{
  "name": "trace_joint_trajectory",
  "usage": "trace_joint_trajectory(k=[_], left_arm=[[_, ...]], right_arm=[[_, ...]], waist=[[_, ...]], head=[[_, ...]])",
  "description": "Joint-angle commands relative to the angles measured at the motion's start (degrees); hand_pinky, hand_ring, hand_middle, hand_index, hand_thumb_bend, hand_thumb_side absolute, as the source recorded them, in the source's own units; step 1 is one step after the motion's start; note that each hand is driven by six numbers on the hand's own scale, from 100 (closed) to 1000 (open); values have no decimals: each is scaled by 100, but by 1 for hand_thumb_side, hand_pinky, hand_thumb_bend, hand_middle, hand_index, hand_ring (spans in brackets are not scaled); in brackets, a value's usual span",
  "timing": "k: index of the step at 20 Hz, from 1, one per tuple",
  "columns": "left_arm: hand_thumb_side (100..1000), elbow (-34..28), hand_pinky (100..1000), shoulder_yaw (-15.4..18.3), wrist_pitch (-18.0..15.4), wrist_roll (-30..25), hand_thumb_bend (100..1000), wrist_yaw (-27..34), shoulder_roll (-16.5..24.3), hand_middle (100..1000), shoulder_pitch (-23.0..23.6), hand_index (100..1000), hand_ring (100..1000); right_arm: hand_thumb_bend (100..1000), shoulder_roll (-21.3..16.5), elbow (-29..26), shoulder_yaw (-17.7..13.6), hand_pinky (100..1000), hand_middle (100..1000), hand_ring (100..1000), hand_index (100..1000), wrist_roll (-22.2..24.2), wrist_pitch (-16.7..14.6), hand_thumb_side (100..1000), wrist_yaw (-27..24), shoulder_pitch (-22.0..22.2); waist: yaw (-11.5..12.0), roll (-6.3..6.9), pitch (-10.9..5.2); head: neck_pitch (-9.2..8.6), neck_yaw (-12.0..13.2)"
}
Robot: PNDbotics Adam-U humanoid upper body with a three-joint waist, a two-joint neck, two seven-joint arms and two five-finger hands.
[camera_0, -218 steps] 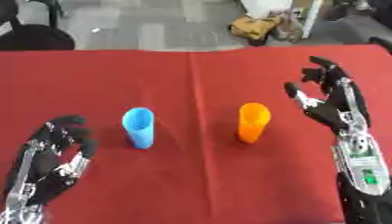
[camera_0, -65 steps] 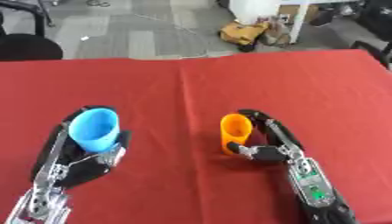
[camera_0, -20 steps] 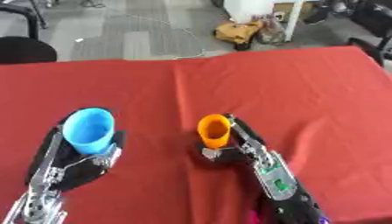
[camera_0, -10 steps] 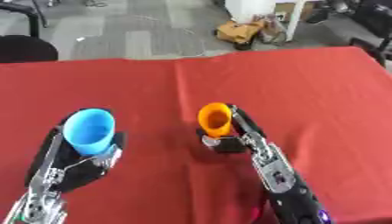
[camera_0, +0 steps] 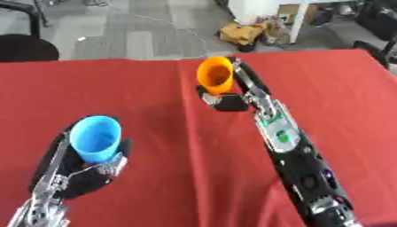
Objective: Pour the contents of one cup into another cup.
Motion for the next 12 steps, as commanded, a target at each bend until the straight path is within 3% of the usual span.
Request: trace_joint_trajectory(k=[1, 7, 12], left_arm=[[100, -34, 470, -62, -22, -102, 167, -10, 73, 454, -68, 678, 455], [100, 42, 470, -118, -38, -195, 169, -50, 67, 454, -68, 677, 455], [100, 88, 471, -156, -54, -266, 171, -91, 62, 455, -72, 676, 455]], right_arm=[[162, -154, 3, 63, 736, 197, 496, 561, -43, -149, 100, 200, -346], [189, -56, -377, 255, 729, 209, 499, 569, 19, -441, 100, 547, -510], [220, 99, -798, 478, 722, 221, 502, 577, 125, -759, 100, 1287, -553]], waist=[[15, -16, -139], [25, -49, -147], [35, -58, -154]], head=[[-54, -26], [-94, -24], [-124, -48]])
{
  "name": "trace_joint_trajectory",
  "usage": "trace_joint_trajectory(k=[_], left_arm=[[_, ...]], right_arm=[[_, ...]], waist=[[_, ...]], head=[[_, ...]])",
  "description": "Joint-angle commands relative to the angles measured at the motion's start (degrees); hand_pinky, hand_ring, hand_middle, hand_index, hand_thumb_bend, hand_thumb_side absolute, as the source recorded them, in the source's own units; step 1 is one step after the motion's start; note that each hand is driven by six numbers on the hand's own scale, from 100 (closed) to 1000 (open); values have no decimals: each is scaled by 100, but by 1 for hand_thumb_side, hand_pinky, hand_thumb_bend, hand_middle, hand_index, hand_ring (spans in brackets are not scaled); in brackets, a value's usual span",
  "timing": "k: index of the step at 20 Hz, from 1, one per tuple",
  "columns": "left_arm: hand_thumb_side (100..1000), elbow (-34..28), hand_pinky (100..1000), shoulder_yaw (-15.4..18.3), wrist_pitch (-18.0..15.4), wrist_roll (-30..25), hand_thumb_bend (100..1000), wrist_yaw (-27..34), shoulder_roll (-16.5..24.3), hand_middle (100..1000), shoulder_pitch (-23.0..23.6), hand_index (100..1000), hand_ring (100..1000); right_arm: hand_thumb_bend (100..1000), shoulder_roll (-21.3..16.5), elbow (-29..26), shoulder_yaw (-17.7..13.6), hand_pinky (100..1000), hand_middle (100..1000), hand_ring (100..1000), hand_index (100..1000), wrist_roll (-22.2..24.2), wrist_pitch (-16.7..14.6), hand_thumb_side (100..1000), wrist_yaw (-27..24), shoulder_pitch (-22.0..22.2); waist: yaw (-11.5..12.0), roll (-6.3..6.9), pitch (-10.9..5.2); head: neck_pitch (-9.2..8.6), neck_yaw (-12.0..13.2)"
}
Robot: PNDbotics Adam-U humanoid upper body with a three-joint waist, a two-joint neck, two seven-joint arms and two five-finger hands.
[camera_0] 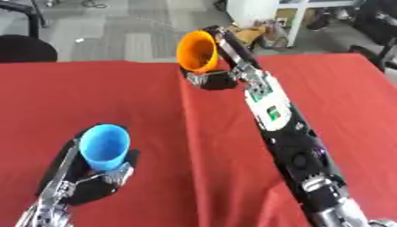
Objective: Pour the contents of one cup into another cup.
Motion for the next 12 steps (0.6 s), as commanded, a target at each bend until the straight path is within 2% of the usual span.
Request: trace_joint_trajectory(k=[1, 8, 12], left_arm=[[100, -42, 471, -27, -23, -67, 171, -48, 61, 455, -76, 676, 455], [100, 36, 472, -98, -61, -176, 171, -84, 42, 456, -129, 677, 456], [100, 79, 472, -122, -79, -218, 171, -85, 20, 456, -161, 677, 457]], right_arm=[[224, 72, -330, 136, 721, 223, 503, 579, 55, -218, 100, 498, -186], [247, 341, -392, 408, 719, 240, 507, 589, 175, -677, 100, 1301, -320], [249, 469, -423, 529, 718, 244, 507, 590, 191, -890, 100, 1538, -340]], waist=[[6, -4, -135], [12, -19, -146], [25, -30, -145]], head=[[-76, -27], [-89, -62], [-96, -73]])
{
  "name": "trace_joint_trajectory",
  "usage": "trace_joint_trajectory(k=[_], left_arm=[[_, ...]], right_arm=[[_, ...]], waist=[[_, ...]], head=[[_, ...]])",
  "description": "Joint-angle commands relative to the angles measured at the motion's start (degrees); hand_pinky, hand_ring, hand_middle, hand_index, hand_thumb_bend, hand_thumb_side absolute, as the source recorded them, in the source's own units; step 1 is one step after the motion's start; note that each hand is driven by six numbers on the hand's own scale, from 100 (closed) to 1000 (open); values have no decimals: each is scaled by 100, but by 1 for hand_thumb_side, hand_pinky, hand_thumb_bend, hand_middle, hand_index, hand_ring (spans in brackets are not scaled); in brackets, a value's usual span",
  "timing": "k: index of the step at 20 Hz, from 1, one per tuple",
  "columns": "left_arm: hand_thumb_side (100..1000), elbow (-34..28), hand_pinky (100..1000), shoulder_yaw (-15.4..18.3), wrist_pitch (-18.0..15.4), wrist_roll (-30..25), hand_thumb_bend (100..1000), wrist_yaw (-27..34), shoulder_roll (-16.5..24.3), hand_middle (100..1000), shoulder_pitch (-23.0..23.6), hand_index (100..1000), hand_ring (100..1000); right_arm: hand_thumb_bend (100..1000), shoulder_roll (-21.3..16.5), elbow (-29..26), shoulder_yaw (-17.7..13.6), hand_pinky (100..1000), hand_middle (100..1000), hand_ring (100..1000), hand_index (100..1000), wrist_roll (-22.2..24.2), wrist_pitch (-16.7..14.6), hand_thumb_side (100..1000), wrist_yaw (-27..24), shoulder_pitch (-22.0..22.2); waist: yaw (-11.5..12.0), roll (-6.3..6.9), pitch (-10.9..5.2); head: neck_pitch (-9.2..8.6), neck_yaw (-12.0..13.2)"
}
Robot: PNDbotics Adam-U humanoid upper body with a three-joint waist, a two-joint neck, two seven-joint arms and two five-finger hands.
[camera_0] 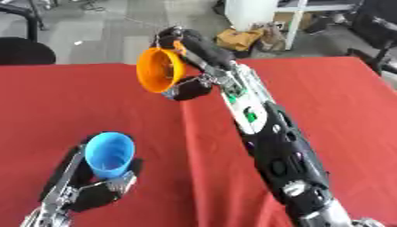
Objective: Pour the contents of one cup into another cup.
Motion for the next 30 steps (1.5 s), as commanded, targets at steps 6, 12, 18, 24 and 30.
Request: trace_joint_trajectory(k=[6, 12, 18, 24, 30], left_arm=[[100, -5, 472, -11, -18, -34, 169, -12, -5, 456, -146, 677, 457], [100, 26, 472, 18, -10, -1, 164, 5, -24, 456, -170, 677, 457], [100, -4, 472, 43, -2, 8, 163, 49, -32, 456, -166, 677, 457], [100, -7, 472, 91, 22, 55, 161, 85, -47, 456, -176, 677, 457], [100, -15, 473, 108, 34, 79, 159, 104, -57, 457, -185, 678, 458]], right_arm=[[262, 165, -350, 231, 712, 258, 506, 592, -29, -382, 100, 458, -101], [268, 229, -537, 358, 709, 271, 507, 595, -166, -581, 100, 808, -20], [279, 261, -675, 426, 702, 295, 507, 599, -382, -735, 100, 1288, 26], [283, 260, -761, 473, 698, 313, 507, 603, -720, -836, 100, 1797, 41], [287, 271, -813, 513, 695, 333, 507, 605, -1002, -896, 100, 2198, 43]], waist=[[19, 1, -133], [14, -4, -124], [15, 1, -121], [18, -12, -121], [19, -12, -120]], head=[[-91, -22], [-103, -19], [-107, -25], [-108, -22], [-107, -24]])
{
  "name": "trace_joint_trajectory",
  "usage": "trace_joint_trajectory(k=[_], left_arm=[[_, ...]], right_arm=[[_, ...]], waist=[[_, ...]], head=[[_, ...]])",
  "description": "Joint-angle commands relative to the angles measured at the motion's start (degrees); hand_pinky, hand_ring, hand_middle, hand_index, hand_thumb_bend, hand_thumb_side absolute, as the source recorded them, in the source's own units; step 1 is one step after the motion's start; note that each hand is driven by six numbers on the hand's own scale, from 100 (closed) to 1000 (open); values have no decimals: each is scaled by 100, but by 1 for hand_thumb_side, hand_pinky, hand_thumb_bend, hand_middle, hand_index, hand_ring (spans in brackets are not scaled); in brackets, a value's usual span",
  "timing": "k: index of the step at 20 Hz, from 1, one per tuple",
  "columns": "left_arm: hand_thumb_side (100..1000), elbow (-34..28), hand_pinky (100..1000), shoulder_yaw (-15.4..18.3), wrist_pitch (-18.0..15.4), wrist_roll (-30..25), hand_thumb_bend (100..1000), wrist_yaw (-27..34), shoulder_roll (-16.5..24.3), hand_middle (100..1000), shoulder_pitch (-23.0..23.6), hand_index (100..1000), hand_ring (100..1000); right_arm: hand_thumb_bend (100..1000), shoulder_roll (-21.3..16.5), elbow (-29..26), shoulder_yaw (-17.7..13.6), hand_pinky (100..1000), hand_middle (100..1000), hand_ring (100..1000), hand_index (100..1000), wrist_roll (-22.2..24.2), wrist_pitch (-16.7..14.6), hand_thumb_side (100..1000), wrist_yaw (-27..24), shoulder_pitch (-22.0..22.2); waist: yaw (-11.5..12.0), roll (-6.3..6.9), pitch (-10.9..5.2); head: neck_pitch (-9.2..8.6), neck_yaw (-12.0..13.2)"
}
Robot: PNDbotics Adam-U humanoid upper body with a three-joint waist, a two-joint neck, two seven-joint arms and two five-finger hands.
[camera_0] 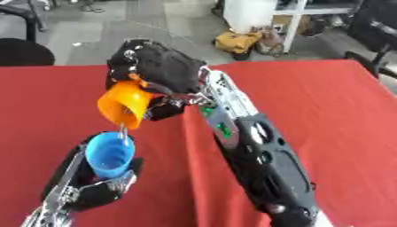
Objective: Pour the contents of one cup into another cup.
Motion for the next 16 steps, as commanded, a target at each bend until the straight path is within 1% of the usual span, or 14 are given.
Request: trace_joint_trajectory(k=[1, 13, 16], left_arm=[[100, -101, 473, 62, -3, 24, 159, 31, -6, 457, -102, 678, 458], [100, -108, 474, 53, 3, 24, 156, 34, -14, 458, -109, 679, 458], [100, -75, 476, 58, 1, 28, 181, 20, -4, 460, -120, 680, 460]], right_arm=[[286, 7, -156, 25, 695, 333, 507, 605, -160, -26, 100, 225, -107], [291, 27, -140, 51, 693, 342, 508, 607, -452, -72, 100, 592, -111], [289, 31, -124, -15, 697, 300, 513, 608, -525, -9, 100, 526, -84]], waist=[[11, 16, -120], [1, 21, -118], [-7, 25, -117]], head=[[-75, -12], [-74, -21], [-81, -17]])
